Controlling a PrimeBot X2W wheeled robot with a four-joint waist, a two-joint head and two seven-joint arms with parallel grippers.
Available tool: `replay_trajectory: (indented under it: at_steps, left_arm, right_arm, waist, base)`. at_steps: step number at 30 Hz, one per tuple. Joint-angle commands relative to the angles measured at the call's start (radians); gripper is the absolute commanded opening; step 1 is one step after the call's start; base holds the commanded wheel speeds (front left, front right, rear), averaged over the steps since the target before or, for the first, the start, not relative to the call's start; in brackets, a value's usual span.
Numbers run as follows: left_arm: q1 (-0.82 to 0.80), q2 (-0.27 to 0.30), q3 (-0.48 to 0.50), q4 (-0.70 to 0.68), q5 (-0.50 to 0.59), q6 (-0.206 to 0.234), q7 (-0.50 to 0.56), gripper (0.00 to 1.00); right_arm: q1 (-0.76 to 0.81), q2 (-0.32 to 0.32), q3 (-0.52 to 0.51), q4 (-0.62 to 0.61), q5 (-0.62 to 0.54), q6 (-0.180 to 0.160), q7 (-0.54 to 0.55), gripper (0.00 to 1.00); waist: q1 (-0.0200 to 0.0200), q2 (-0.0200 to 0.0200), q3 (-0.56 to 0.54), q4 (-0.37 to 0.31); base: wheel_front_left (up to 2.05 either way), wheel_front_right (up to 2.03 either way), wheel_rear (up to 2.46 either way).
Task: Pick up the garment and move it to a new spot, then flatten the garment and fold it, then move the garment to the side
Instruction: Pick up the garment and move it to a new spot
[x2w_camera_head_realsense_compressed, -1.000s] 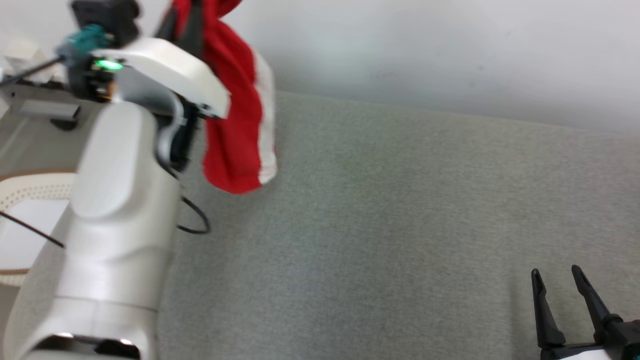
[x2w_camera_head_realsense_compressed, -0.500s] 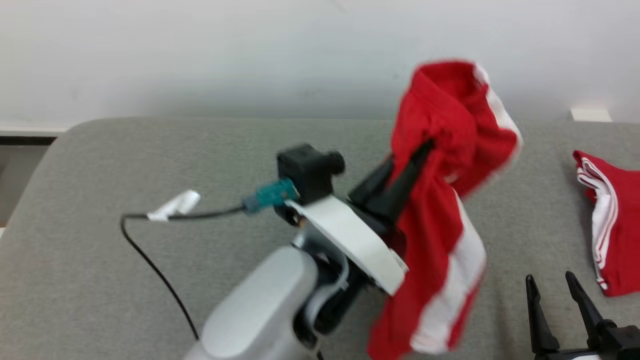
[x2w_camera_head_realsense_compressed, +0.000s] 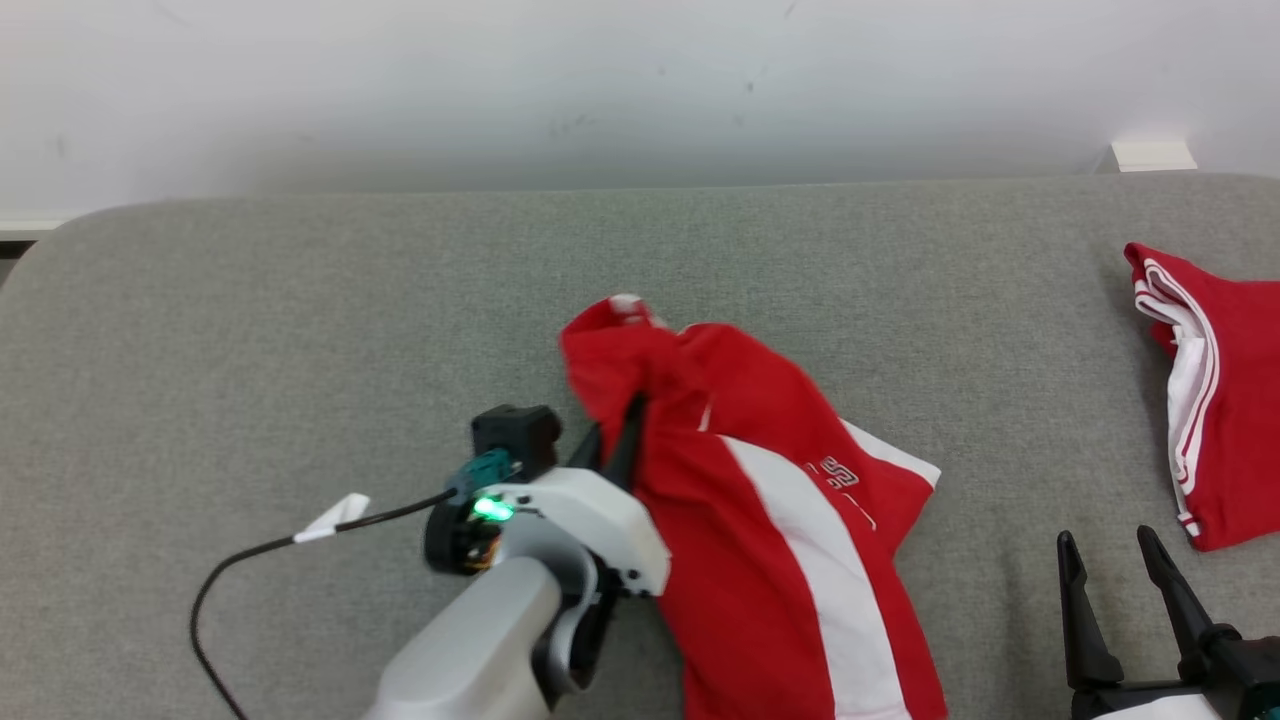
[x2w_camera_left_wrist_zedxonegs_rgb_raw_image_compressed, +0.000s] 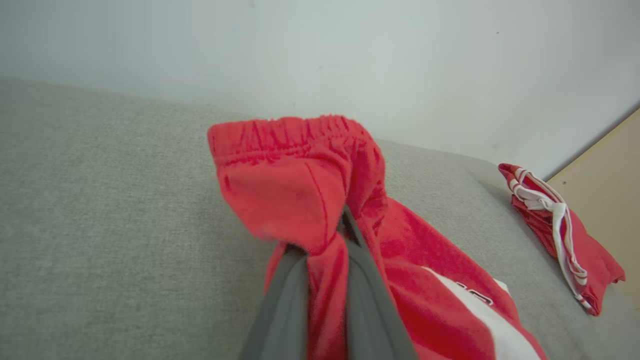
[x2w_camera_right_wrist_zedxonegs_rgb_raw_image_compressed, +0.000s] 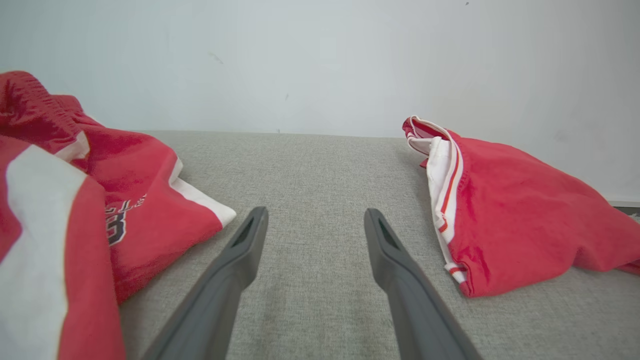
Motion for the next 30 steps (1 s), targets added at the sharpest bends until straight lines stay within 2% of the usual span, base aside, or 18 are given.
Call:
replay_trajectory:
  at_steps: [1, 4, 5, 7, 8, 13, 22, 30]
  left_arm:
    - [0.01, 0.012, 0.013, 0.032, 0.012, 0.005, -0.007, 0.0]
    - [0.031, 0.023, 0.032, 0.121, 0.03, 0.009, -0.015, 0.0]
    - [0.037, 0.022, 0.043, 0.14, 0.03, 0.007, -0.017, 0.1]
    - [0.043, 0.023, 0.056, 0.157, 0.061, 0.003, -0.017, 0.49]
    - [0.054, 0.021, 0.067, 0.157, 0.069, -0.004, -0.017, 1.0]
    - [0.116, 0.022, 0.133, 0.104, 0.159, -0.006, -0.017, 1.0]
    - [0.363, 0.097, 0.298, -0.21, 0.413, 0.03, -0.016, 1.0]
    - [0.604, 0.116, 0.418, -0.376, 0.564, -0.008, -0.016, 1.0]
  right_arm:
    - [-0.01, -0.001, -0.004, -0.002, -0.002, -0.003, -0.003, 1.0]
    - [-0.006, 0.001, -0.011, 0.004, -0.004, -0.003, -0.003, 1.0]
    - [-0.004, 0.001, -0.012, 0.006, -0.005, -0.003, -0.003, 1.0]
    - [0.0, 0.002, -0.014, 0.013, -0.007, -0.003, -0.003, 1.0]
    - [0.002, 0.003, -0.014, 0.016, -0.007, -0.003, -0.003, 1.0]
    - [0.015, 0.004, -0.014, 0.024, -0.006, -0.003, -0.003, 1.0]
    - [0.065, 0.0, -0.045, 0.012, 0.001, -0.003, -0.003, 1.0]
    - [0.117, 0.007, -0.093, 0.013, 0.005, -0.003, -0.003, 1.0]
  waist:
    - [0.0, -0.0001, 0.001, 0.004]
    - [0.0, -0.0001, -0.001, 0.017]
    - [0.0, -0.0001, -0.003, 0.022]
    - [0.0, -0.0001, -0.011, 0.033]
    - [0.0, -0.0001, -0.016, 0.039]
    - [0.0, -0.0001, -0.051, 0.06]
    - [0.0, -0.0001, -0.137, 0.08]
    - [0.0, -0.0001, -0.192, 0.087]
  base:
    - [0.0, 0.0, 0.0]
    - [0.0, 0.0, 0.0]
    - [0.0, 0.0, 0.0]
    - [0.0, 0.0, 0.0]
    - [0.0, 0.0, 0.0]
    - [0.0, 0.0, 0.0]
    - [0.0, 0.0, 0.0]
    - [0.0, 0.0, 0.0]
